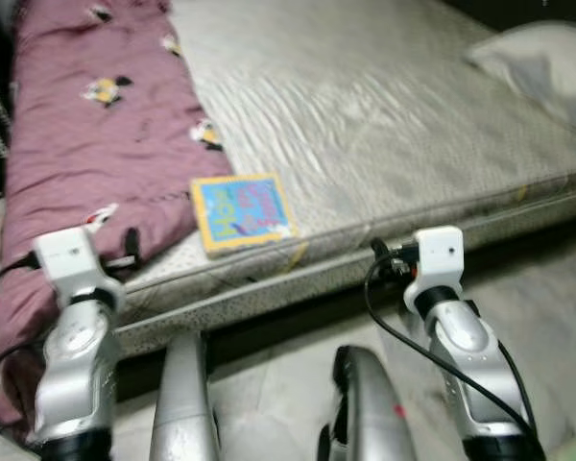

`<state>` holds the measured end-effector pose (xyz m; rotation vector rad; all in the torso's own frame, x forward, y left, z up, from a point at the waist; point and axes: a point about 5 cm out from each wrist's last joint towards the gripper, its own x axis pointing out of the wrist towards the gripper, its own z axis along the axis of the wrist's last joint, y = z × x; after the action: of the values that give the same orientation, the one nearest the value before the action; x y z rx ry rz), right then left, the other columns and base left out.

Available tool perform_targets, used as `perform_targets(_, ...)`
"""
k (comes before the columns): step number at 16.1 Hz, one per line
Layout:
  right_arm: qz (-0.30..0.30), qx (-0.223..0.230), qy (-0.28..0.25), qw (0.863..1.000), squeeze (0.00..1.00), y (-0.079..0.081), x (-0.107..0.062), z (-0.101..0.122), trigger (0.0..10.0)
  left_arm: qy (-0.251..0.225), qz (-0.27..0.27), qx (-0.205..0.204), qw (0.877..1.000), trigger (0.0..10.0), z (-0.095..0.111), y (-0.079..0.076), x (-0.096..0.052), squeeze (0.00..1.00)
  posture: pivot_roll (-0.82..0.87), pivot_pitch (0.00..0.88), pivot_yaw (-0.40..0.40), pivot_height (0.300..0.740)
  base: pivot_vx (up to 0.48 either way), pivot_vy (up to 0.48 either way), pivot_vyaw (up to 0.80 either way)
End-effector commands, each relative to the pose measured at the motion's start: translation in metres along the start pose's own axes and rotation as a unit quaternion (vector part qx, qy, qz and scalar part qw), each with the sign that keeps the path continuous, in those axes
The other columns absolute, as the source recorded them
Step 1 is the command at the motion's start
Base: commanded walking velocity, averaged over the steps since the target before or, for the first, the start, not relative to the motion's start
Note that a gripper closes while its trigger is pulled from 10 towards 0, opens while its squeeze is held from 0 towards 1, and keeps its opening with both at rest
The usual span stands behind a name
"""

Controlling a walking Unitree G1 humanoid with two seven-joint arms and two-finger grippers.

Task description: Clean up the room

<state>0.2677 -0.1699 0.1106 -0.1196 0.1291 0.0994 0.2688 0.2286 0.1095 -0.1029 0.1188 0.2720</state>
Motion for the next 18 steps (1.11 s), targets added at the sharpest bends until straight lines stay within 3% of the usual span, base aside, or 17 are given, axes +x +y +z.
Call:
perform_targets(1,-0.011,-0.002,0.000,1.000,0.00,-0.006,-0.004,0.003,10.0,0.010,-0.004,-0.002,1.000,10.0,-0.004,-0.001,0.002,0.00,-0.08,0.155,-0.045,0.492,0.000,0.000,0.00)
perform_targets(5,-0.019,-0.005,0.013,1.000,0.00,-0.011,-0.018,0.003,10.0,0.020,-0.018,-0.008,1.000,10.0,-0.005,-0.010,0.022,0.00,-0.11,0.194,-0.043,0.477,0.000,0.000,0.00)
perform_targets(10,-0.019,-0.004,0.019,1.000,0.00,-0.011,-0.021,0.005,10.0,0.018,-0.018,-0.008,1.000,10.0,-0.007,-0.010,0.025,0.00,-0.11,0.194,-0.043,0.477,0.000,0.000,0.00)
perform_targets(12,-0.019,-0.009,0.025,0.999,0.00,-0.012,-0.028,0.006,10.0,0.023,-0.075,-0.023,0.997,10.0,-0.004,-0.038,0.042,0.00,-0.14,0.227,-0.045,0.477,0.000,0.000,0.00)
perform_targets(18,-0.011,-0.004,0.018,1.000,0.00,-0.009,-0.026,0.010,10.0,0.026,-0.108,-0.030,0.993,10.0,-0.009,-0.054,0.043,0.00,-0.14,0.214,-0.046,0.443,0.000,0.000,0.00)
